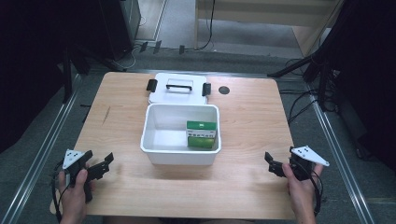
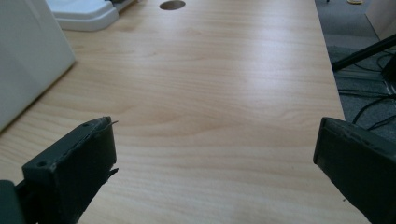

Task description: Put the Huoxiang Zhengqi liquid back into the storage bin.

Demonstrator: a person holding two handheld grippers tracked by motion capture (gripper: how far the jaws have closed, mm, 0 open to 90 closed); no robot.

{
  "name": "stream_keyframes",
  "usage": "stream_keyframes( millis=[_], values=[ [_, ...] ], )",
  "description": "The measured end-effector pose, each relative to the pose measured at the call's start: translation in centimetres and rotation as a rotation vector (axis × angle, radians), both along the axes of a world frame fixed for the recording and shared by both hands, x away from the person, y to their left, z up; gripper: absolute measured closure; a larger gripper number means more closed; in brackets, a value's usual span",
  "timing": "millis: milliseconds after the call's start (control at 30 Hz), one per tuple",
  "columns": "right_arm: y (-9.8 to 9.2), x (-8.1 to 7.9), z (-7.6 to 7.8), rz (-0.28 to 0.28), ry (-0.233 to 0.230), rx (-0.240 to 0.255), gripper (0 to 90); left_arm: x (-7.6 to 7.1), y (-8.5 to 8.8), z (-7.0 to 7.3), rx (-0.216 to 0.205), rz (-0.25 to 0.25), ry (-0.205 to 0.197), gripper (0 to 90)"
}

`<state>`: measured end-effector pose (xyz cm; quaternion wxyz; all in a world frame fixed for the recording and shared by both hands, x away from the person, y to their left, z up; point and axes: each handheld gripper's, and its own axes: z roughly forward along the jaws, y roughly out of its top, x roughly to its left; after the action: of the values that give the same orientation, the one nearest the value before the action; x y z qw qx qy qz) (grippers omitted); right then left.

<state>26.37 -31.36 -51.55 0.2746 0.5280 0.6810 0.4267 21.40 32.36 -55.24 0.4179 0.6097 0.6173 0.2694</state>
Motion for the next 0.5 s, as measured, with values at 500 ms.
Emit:
stream_keyframes(
  millis=[500],
  values=[
    [-3.2, -3.1, -3.0, -0.043, 0.039, 0.041, 0.0, 0.0, -0.1, 0.0, 0.001, 0.001, -0.002, 14.9]
  ],
)
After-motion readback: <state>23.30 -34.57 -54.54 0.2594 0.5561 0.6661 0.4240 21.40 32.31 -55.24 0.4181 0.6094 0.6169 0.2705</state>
